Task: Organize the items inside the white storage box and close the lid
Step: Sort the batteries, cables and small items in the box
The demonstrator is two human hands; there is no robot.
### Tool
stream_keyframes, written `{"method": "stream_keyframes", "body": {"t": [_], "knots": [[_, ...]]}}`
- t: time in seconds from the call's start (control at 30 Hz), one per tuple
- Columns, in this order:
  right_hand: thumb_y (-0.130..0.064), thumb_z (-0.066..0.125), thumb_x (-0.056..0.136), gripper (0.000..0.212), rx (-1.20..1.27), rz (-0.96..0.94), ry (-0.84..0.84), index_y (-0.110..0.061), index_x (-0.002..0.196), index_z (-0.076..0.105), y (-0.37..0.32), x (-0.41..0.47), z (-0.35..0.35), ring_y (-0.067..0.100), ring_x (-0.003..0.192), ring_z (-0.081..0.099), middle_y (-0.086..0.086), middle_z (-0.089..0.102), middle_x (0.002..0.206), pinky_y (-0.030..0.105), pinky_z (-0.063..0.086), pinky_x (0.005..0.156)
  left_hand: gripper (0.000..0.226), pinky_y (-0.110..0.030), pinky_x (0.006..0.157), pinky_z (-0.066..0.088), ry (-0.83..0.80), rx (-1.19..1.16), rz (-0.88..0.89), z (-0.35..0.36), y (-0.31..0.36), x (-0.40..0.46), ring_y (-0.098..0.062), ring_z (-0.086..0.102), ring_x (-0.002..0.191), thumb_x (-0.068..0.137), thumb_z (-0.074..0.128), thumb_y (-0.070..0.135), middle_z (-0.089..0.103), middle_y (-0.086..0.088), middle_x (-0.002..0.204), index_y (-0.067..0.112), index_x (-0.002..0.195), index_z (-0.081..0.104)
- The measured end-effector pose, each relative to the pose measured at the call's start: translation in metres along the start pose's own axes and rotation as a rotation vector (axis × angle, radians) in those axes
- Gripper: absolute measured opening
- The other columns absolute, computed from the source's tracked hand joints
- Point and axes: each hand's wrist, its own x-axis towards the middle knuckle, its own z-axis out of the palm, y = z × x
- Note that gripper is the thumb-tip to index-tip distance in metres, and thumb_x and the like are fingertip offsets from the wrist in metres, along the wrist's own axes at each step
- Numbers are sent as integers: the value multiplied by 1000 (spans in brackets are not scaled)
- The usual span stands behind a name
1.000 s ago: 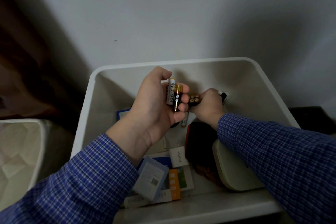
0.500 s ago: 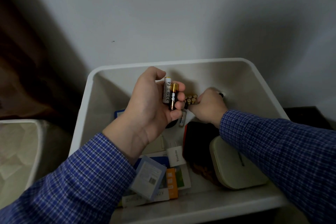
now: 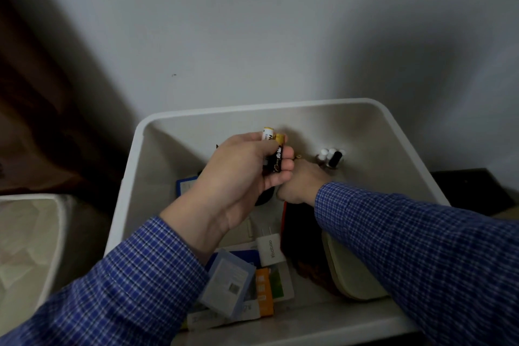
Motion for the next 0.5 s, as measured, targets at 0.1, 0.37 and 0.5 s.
{"method": "stream_keyframes", "body": {"t": [0.1,0.37,0.5], "knots": [[-31,65,76,14,21,-34,48,-19,85,65,7,-6,-12,14,64,59,-1,63,80,23,43,51,19,-24,63,52,53,80,69,-2,-1,0,-18,62,72,102,45,4,67,-6,79,7,99,63],[-21,66,89,34,72,-148,22,-9,59,54,43,-25,-56,22,52,50,4,48,51,30,41,53,20,-19,67,53,132,293,214,0,-5,0,-7,65,71,101,53,9,76,0,83,12,94,71],[-21,74,82,20,107,-115,113,-3,76,71,34,-22,-38,23,68,68,7,65,67,32,56,62,23,-12,48,45,169,268,211,1,-2,-3,-4,62,61,101,52,9,76,-3,85,13,90,71]]}}
